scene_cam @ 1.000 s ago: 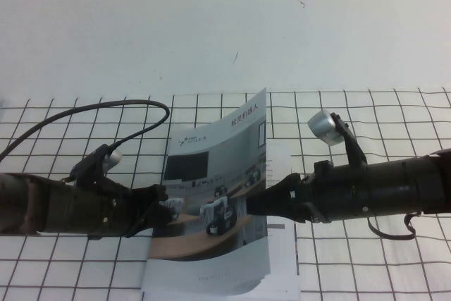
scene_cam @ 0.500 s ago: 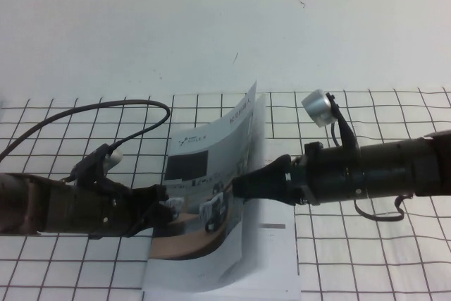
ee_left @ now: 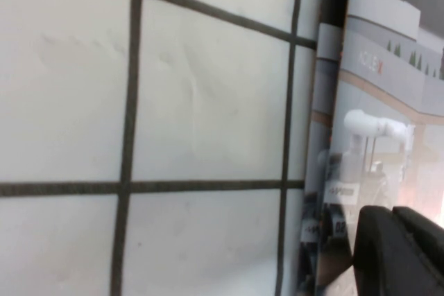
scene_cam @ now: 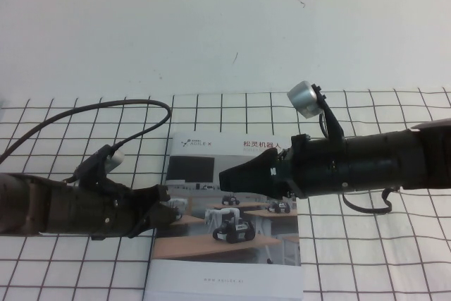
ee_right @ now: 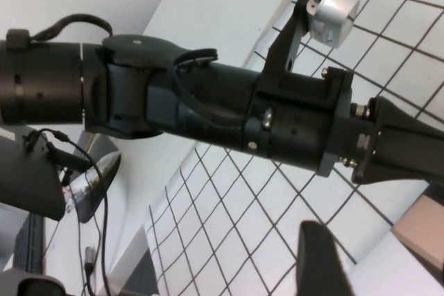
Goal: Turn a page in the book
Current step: Open the closed book
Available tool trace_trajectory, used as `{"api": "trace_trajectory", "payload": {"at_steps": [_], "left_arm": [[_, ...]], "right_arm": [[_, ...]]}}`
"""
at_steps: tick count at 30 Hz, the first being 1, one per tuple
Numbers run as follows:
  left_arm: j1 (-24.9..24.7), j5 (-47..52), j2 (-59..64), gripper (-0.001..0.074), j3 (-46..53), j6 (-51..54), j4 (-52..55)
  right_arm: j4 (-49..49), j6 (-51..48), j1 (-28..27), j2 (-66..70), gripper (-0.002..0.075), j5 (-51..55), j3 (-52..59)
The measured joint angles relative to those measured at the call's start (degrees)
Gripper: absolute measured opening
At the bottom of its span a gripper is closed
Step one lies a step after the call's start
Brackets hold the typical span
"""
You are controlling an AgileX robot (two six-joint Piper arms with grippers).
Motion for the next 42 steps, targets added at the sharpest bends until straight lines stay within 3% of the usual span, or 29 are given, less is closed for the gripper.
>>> {"api": "trace_trajectory", "payload": {"at_steps": [4,9,12,20,37,42], "left_arm": [[0.0,0.0,0.0,-0.0003,0.0,0.1,0.0],[0.0,0.0,0.0,-0.0003,0.0,0.1,0.0],[0.0,0.0,0.0,-0.0003,0.0,0.3,0.0],[0.0,0.0,0.0,-0.0003,0.0,0.3,0.0],[0.0,0.0,0.0,-0.0003,0.0,0.3,0.0],[0.0,0.0,0.0,-0.0003,0.0,0.3,0.0]], "right_arm": [[-4.9,4.4,0.0,0.0,0.0365,-5.7,0.0],[-24.1,20.0,0.1,0.0,0.0365,-18.5,0.0],[-28.7,23.3,0.1,0.0,0.0368,-22.7,0.0],[-30.3,26.7,-1.1,1.8,0.0421,-25.5,0.0],[-29.8,27.0,-2.9,7.3,0.0425,-20.9,-0.7],[-25.9,22.5,-3.3,7.6,0.0427,-19.6,-0.7]]}}
